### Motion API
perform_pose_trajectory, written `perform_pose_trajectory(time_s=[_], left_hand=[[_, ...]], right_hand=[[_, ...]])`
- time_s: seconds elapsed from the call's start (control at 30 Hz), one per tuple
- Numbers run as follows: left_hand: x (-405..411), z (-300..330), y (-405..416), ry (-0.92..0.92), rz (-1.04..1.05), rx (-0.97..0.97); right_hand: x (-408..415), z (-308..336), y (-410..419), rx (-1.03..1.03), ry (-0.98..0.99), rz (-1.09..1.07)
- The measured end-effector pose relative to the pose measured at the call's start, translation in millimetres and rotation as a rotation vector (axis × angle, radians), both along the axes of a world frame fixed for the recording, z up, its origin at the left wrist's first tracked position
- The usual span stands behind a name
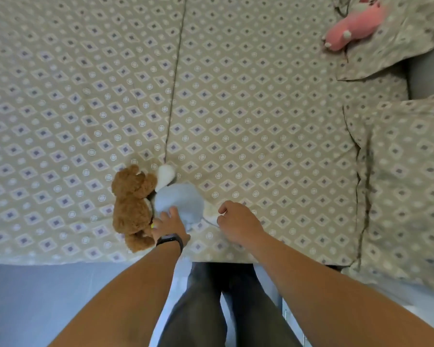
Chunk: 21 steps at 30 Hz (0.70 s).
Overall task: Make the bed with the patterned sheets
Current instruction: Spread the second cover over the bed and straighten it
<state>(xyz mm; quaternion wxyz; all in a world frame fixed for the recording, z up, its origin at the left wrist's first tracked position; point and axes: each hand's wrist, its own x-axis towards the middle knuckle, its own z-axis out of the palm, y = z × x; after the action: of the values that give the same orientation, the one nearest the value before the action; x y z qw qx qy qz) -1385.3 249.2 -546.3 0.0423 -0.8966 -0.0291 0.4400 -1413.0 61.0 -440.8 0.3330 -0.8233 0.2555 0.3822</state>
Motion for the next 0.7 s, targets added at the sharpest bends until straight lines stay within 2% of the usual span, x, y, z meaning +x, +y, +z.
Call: perform_pose_trajectory(time_s=[0.07, 0.17, 0.27, 0.33, 0.43, 0.5, 0.57, 0.7], left_hand=[[6, -3, -12, -0.105, -0.015, 0.0], [33, 19, -33, -0.131, 0.043, -0.163], [56, 78, -64, -0.07, 0.295, -0.517], [66, 131, -90, -0.058, 0.486, -0.724], [76, 186, -123, 0.085, 0.721, -0.907], [72, 221, -144, 0.232, 0.853, -0.982], [73, 239, -161, 0.332, 0.952, -1.069], [72, 263, -215, 0.403, 1.086, -1.201]], right_hand=[[-3, -2, -20, -0.001, -0.008, 0.011], [-1, 8, -50, -0.053, -0.04, -0.009], [-5, 40, -77, -0.037, -0.078, -0.05], [-5, 74, -102, -0.007, -0.178, -0.122], [1, 114, -143, 0.043, -0.332, -0.37], [3, 144, -176, 0.12, -0.398, -0.516], [7, 168, -203, 0.27, -0.4, -0.571], [11, 198, -252, 0.579, -0.375, -0.649]])
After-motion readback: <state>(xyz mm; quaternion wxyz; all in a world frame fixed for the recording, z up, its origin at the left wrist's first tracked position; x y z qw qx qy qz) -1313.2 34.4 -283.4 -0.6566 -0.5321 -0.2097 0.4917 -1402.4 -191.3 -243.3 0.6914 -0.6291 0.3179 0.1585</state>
